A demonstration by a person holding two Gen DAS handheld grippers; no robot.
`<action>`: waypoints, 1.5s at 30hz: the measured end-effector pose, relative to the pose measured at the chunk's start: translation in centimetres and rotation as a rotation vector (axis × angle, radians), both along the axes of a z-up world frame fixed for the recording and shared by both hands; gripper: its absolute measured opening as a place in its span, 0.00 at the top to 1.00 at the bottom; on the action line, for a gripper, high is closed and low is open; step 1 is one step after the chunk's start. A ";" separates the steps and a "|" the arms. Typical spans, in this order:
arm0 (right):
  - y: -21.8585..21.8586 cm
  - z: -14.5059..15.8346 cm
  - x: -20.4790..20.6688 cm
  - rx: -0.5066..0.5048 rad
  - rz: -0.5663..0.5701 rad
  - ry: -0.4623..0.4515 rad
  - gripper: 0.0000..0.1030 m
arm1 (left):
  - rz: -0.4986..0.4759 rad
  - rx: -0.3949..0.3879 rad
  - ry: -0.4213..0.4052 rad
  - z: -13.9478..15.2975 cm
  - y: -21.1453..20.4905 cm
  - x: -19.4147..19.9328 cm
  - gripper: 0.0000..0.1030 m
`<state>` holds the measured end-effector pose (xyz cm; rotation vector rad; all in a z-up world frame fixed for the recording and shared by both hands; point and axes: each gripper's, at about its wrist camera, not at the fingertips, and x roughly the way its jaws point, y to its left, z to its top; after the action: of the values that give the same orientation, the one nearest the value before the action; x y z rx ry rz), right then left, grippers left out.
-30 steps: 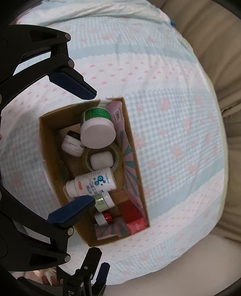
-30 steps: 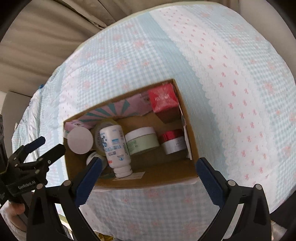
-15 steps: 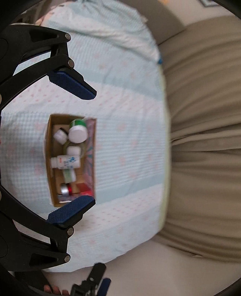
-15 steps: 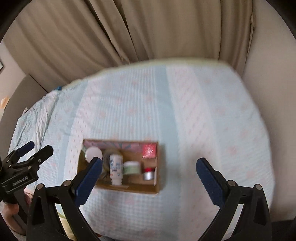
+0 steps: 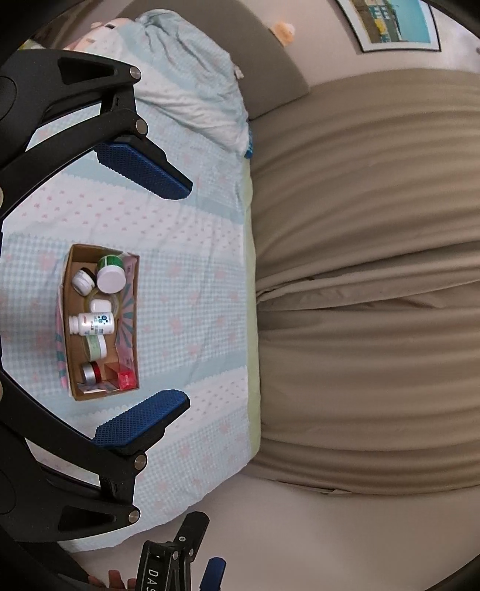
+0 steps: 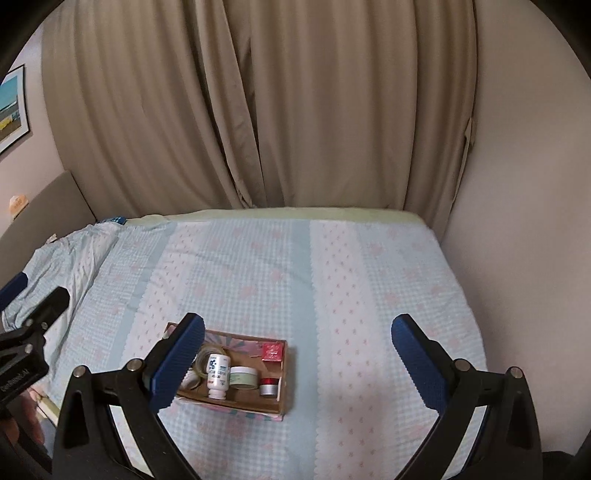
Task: Organize rigid objects
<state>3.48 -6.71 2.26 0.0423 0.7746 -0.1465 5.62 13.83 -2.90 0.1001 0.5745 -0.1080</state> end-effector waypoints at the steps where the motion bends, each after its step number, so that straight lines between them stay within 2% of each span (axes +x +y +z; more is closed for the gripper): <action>1: 0.0 0.1 -0.3 -0.007 -0.004 -0.007 0.02 | 0.002 -0.004 0.001 -0.1 0.0 -0.2 0.00; 15: -0.4 0.7 -1.7 -0.018 -0.027 -0.047 0.02 | -0.008 -0.013 -0.021 -0.1 -0.8 -1.9 0.00; 45: -0.6 0.7 -1.5 -0.010 -0.024 -0.044 0.02 | 0.001 -0.046 -0.009 -0.3 -0.6 -2.2 0.00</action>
<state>2.02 -7.29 2.98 0.0448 0.7291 -0.1720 3.45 13.27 -3.16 0.0550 0.5630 -0.1194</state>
